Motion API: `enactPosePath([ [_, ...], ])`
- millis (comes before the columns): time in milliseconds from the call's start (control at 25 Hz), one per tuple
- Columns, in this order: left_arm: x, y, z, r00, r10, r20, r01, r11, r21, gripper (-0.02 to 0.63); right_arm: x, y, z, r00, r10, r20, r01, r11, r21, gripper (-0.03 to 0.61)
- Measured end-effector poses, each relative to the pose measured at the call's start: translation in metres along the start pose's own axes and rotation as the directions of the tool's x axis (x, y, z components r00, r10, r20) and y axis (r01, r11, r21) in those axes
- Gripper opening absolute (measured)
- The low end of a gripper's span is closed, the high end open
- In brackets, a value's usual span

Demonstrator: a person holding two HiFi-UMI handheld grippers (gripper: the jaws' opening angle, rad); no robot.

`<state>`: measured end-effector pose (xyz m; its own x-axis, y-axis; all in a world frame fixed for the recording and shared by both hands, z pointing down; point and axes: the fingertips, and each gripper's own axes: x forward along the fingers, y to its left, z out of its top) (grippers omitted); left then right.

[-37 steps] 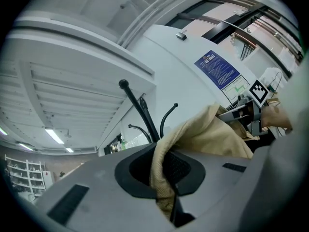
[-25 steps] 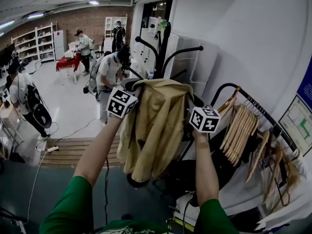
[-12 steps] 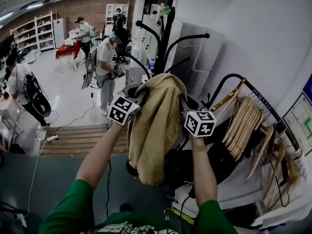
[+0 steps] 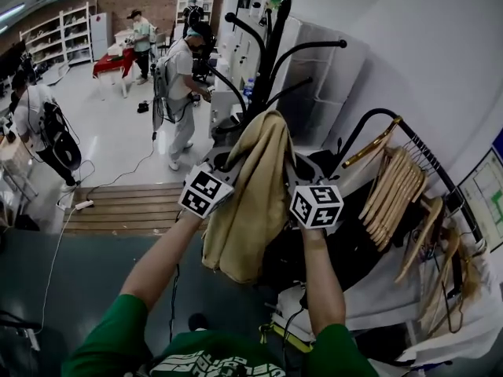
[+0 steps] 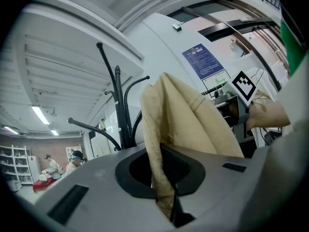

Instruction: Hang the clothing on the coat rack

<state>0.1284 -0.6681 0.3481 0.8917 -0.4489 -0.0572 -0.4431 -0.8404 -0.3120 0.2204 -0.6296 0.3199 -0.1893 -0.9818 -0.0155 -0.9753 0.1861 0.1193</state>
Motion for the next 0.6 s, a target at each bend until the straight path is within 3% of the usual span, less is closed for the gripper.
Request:
enactPosePath([
  [600, -0.021, -0.013, 0.009, 0.999, 0.054, -0.005, -0.054, 0.998, 0.025, 0.014, -0.017, 0.019, 0.001, 1.000, 0.011, 0.017, -0.010, 0.999, -0.039, 0.049],
])
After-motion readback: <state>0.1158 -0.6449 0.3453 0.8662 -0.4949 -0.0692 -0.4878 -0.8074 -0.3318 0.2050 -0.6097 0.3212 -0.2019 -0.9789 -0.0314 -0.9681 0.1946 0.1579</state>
